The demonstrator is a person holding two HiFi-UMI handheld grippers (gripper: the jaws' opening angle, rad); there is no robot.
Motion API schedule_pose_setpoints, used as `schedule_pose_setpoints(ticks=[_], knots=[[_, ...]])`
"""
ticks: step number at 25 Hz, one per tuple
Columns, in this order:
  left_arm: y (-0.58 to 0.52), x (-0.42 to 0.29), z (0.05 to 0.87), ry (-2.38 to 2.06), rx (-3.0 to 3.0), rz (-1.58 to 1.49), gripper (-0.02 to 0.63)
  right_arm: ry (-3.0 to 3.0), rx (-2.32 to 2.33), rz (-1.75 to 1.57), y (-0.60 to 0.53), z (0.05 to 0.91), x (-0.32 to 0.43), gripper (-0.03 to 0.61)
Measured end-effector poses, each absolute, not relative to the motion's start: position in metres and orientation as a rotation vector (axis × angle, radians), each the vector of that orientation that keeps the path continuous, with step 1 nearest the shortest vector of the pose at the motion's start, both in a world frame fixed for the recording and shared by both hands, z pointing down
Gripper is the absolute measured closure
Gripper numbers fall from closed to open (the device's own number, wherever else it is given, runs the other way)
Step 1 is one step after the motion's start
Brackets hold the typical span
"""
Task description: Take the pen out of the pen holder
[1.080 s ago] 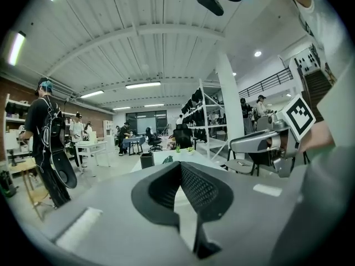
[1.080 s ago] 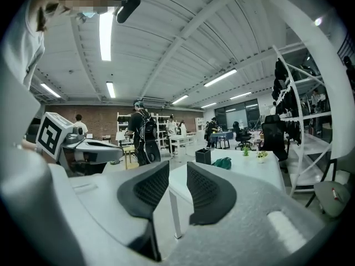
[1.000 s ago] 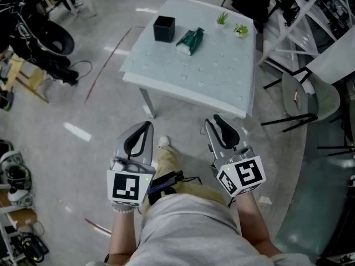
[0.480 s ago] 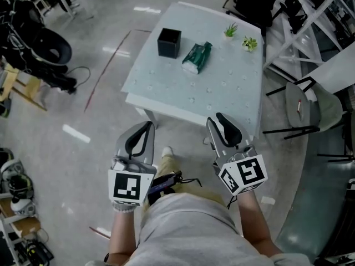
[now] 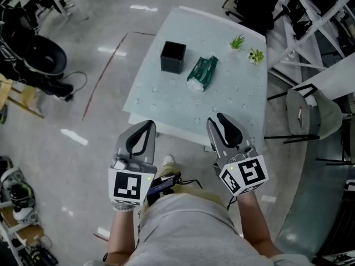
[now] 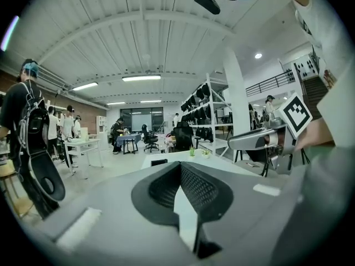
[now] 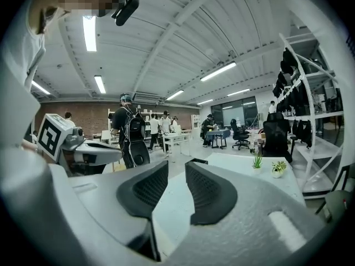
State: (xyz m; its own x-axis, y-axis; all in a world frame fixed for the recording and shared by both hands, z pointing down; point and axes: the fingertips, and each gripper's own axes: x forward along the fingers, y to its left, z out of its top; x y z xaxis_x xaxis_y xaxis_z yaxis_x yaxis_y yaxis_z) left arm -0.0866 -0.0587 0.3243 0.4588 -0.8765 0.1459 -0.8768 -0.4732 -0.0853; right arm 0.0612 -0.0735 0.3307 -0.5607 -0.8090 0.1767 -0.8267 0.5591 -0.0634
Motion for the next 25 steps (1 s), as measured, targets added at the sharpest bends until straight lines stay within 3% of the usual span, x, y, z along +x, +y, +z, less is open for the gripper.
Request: schedule_pose_setpoints(ticks=[25], knots=[[-0.134,-0.117,0.338,-1.603,2.651,0.291,0.598,-2.625,1.389,0.206,-0.157,0.336,0.034,0.471]])
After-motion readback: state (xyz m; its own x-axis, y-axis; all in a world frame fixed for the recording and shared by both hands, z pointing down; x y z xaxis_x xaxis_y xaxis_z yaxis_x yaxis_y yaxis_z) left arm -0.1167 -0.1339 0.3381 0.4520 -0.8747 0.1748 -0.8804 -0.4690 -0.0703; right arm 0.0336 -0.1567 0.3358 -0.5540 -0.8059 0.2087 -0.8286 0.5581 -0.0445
